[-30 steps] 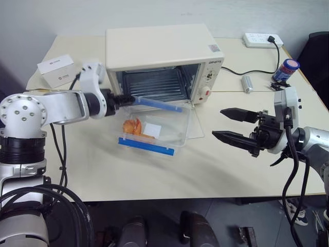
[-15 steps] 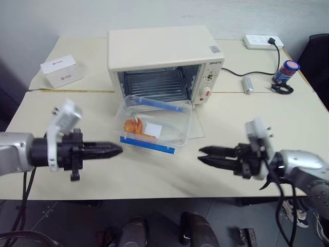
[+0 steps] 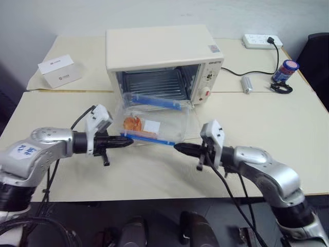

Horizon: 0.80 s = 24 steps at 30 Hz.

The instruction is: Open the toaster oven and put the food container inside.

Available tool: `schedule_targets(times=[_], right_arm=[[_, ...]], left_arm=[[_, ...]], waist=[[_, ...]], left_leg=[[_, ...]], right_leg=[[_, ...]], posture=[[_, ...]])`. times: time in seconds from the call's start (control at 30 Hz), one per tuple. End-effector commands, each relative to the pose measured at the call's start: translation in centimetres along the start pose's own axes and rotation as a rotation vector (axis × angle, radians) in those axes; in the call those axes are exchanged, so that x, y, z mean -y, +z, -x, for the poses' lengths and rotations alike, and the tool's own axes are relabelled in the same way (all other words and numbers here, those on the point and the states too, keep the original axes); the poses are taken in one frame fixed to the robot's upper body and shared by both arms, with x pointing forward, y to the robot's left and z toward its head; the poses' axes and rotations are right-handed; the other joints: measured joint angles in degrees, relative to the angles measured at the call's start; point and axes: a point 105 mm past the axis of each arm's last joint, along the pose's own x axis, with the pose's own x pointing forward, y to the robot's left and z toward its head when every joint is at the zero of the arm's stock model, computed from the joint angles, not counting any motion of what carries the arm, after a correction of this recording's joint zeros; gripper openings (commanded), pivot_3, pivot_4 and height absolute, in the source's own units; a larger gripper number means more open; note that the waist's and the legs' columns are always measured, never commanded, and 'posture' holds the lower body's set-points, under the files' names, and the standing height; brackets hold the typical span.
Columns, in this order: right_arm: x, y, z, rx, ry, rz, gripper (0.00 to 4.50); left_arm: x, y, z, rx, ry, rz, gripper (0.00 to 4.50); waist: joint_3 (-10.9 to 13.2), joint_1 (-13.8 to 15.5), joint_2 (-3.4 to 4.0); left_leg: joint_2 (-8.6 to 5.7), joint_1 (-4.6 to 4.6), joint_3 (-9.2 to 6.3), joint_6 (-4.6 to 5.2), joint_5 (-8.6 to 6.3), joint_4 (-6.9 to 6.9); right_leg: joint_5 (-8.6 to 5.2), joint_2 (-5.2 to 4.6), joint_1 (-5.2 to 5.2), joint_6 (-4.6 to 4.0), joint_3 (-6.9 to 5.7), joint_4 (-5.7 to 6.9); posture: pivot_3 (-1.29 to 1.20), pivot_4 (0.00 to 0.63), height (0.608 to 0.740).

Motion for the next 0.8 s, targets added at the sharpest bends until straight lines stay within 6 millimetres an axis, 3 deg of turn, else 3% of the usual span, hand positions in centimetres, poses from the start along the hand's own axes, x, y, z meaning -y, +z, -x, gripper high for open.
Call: schedule_targets(times=[0.03, 0.17, 0.33, 0.5, 0.6, 0.7, 0.8], right_arm=[[3.1, 1.8, -1.7, 0.063, -0.141, 0.103, 0.03], [7.0, 4.1, -3.6, 0.138, -0.297, 0.142, 0.03], [9.2, 5.8, -4.5, 0.205, -0.382, 0.119, 0.03], [7.3, 5.6, -2.6, 0.222, -0.262, 0.081, 0.03], [4.7, 4.8, -0.4, 0.184, -0.127, 0.071, 0.03], [1.8, 3.2, 2.4, 0.093, 0.003, 0.049, 0.0], [-0.1, 0.8, 4.8, -0.037, 0.057, 0.016, 0.0]], left_arm=[[-3.0, 2.6, -1.0, 0.097, 0.142, -0.033, 0.0], [-5.1, 5.5, -1.2, 0.229, 0.244, -0.022, 0.0], [-4.6, 7.3, 0.2, 0.322, 0.238, 0.0, 0.0], [-3.1, 8.3, 3.8, 0.354, 0.206, -0.013, 0.0], [-1.6, 9.7, 6.5, 0.4, 0.159, -0.004, 0.0], [0.4, 10.4, 9.7, 0.401, 0.09, -0.024, 0.59], [2.3, 10.7, 12.2, 0.356, 0.02, -0.035, 1.46]], waist=[[0.0, 0.0, -0.01], [0.0, -0.6, -0.02], [0.0, -2.4, -0.02], [0.0, -3.0, -0.02], [0.0, -2.9, -0.02], [0.0, -2.8, -0.02], [0.0, -2.7, -0.03]], left_leg=[[0.0, 0.0, 0.0, 0.0, 0.0, 0.01], [0.01, -0.07, 0.03, 0.05, 0.15, 0.09], [0.03, -0.06, 0.0, 0.01, 0.16, -0.13], [0.02, -0.16, -0.06, 0.02, 0.06, -0.18], [0.03, -0.2, -0.11, 0.03, 0.05, -0.13], [0.03, -0.2, -0.17, 0.04, 0.04, -0.04], [0.04, -0.09, -0.19, 0.03, 0.04, -0.05]], right_leg=[[0.0, 0.0, 0.01, 0.0, -0.01, 0.02], [0.07, -0.01, -0.01, 0.12, -0.01, 0.0], [0.06, -0.03, -0.09, 0.11, -0.02, 0.04], [0.06, -0.06, -0.15, 0.1, -0.08, -0.01], [0.06, -0.06, -0.14, 0.1, -0.09, -0.03], [0.06, -0.06, -0.07, 0.1, -0.1, -0.03], [0.05, -0.05, 0.03, 0.09, -0.1, -0.03]], posture=[[0.0, 0.15, 0.74], [0.0, 0.15, 0.74], [0.0, 0.15, 0.74], [0.0, 0.15, 0.74], [0.0, 0.15, 0.74], [0.0, 0.15, 0.74], [0.0, 0.15, 0.74]])
